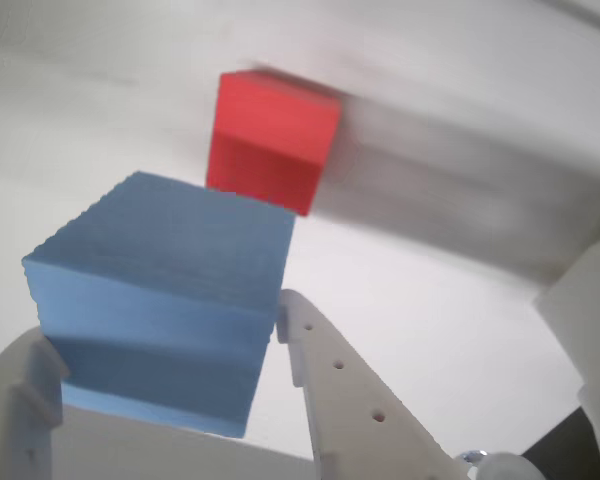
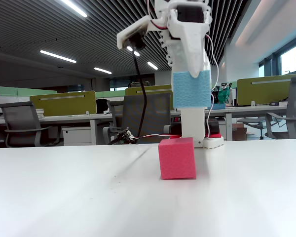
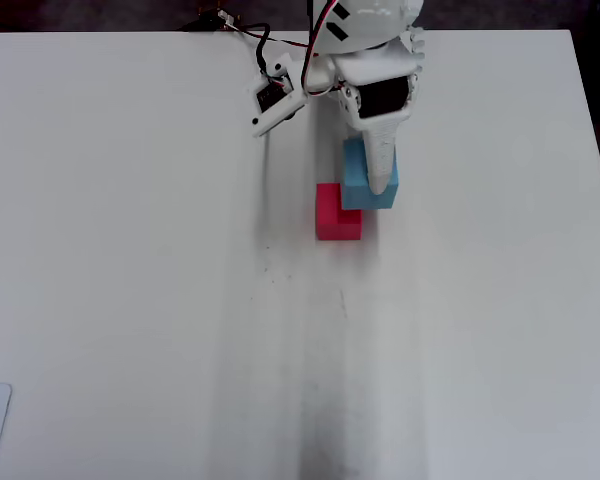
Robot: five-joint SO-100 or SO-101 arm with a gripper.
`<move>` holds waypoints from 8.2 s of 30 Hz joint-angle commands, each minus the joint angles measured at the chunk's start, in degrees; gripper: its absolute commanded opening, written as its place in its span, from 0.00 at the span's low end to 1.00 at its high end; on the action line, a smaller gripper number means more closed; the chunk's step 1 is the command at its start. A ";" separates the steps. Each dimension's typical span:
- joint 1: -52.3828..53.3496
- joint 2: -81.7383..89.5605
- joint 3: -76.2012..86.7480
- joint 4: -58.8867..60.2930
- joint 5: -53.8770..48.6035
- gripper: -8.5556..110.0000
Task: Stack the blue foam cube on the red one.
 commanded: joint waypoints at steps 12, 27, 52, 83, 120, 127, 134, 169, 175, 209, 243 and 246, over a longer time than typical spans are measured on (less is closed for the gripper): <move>5.10 -3.34 1.67 -2.11 -1.05 0.27; 7.21 -1.14 12.22 -10.81 -2.55 0.27; 6.77 1.58 8.61 -8.35 -2.29 0.36; -3.52 26.98 15.64 -14.59 2.20 0.28; -5.19 64.78 48.25 -16.17 7.73 0.26; -3.34 66.18 49.48 -11.95 10.02 0.25; -2.29 66.18 51.42 -10.63 10.02 0.24; -0.88 66.18 57.92 -13.27 10.02 0.24; -1.58 66.18 57.92 -13.01 10.02 0.24; 12.30 66.18 46.41 -10.46 14.15 0.24; 9.05 66.27 57.83 -18.19 14.06 0.24; 8.26 66.27 58.45 -18.90 14.06 0.24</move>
